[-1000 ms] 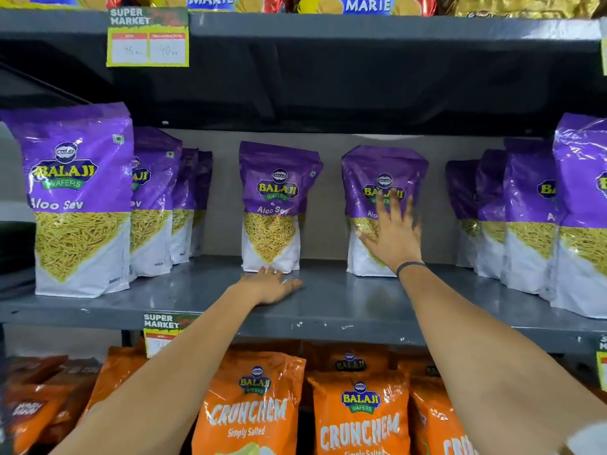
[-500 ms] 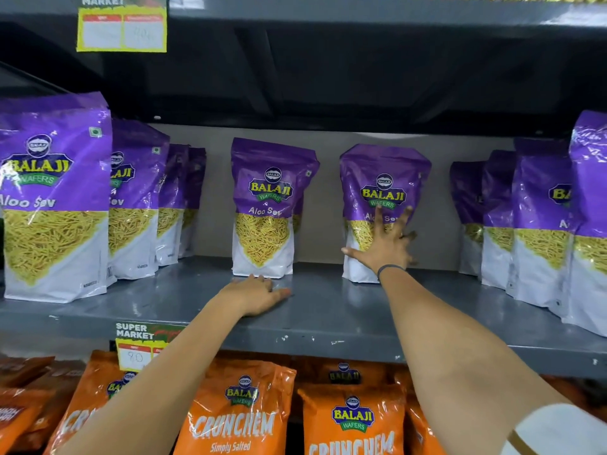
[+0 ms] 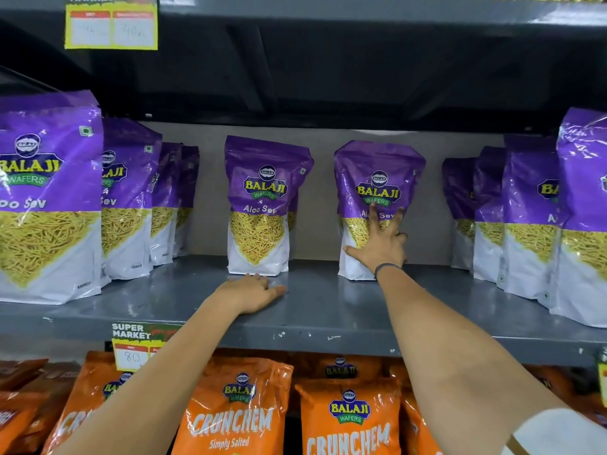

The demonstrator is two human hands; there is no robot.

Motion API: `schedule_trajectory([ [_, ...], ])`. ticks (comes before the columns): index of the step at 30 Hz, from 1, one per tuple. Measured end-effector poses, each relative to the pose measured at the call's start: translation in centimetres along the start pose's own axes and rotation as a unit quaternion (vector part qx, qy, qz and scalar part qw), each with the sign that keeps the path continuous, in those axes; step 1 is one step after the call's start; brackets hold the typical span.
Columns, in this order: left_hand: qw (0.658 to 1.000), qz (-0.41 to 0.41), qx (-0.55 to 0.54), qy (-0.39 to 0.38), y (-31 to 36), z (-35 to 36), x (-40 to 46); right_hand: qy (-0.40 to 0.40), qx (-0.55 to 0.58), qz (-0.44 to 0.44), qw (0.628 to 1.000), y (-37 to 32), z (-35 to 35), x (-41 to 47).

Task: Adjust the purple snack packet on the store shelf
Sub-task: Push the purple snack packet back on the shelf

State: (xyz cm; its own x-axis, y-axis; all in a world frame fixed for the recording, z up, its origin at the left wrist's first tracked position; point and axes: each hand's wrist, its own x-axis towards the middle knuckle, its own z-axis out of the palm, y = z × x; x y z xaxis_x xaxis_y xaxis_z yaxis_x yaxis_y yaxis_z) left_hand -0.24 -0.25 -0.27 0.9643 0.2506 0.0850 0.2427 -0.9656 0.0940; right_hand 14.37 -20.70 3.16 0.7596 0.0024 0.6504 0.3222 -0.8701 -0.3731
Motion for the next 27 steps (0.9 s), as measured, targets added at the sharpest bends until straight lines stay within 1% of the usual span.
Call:
schedule_trajectory([
  [11, 1.0, -0.006, -0.013, 0.005, 0.0, 0.0, 0.0, -0.013, 0.008, 0.008, 1.0, -0.1, -1.8, -1.7],
  [27, 0.999, -0.012, -0.033, 0.001, -0.1, 0.0, 0.2, -0.002, -0.004, 0.006, 1.0, -0.1, -4.0, -4.2],
])
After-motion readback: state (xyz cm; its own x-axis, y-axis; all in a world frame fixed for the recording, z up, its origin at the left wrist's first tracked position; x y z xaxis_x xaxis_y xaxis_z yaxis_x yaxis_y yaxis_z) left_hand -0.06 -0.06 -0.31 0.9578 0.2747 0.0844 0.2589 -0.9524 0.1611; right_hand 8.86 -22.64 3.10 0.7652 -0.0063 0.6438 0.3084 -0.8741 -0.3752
